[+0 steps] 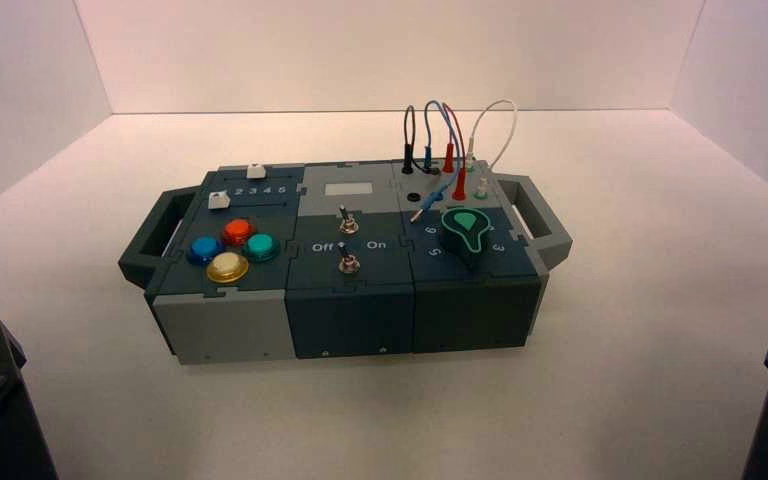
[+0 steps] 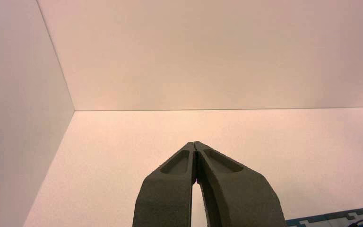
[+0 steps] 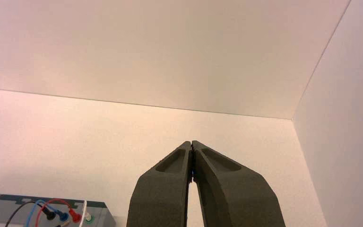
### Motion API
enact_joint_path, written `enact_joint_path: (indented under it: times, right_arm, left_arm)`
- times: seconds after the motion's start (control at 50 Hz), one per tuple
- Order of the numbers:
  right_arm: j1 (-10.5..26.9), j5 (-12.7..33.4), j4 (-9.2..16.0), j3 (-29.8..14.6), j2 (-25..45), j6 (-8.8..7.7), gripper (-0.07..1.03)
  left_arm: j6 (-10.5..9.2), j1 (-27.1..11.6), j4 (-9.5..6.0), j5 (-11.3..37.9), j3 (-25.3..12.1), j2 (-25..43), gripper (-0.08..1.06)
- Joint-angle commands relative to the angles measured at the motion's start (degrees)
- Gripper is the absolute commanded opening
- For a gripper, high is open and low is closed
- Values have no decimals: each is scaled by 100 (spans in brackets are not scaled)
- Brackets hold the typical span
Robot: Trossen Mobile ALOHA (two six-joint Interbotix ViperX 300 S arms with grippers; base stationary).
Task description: Flip the bottom switch on with the right gripper.
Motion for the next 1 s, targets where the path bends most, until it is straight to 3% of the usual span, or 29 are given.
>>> enact_joint_path:
  times: [0.02, 0.34, 0.48, 0.74, 0.94, 1.0]
  right_arm:
    - [9, -35, 35, -167, 26, 18, -2]
    - [9, 9, 167, -167, 26, 18, -2]
    - [167, 237, 290, -185, 53, 18, -2]
    - [976, 633, 308, -334, 352, 26, -2]
    - [1731, 1239, 598, -624, 835, 26, -2]
    - [1969, 1380, 703, -694, 1020, 26, -2]
  left_arm:
    - [9, 26, 9, -9, -114, 9, -3]
    - [-9, 18, 0, 149, -70, 26, -3]
    - [-9, -123, -9, 870, -237, 202, -3]
    - [-18, -299, -18, 2558, -448, 1020, -3]
    - [-35, -545, -123, 3129, -554, 1705, -3]
    - [-35, -642, -264, 3208, -563, 1951, -3]
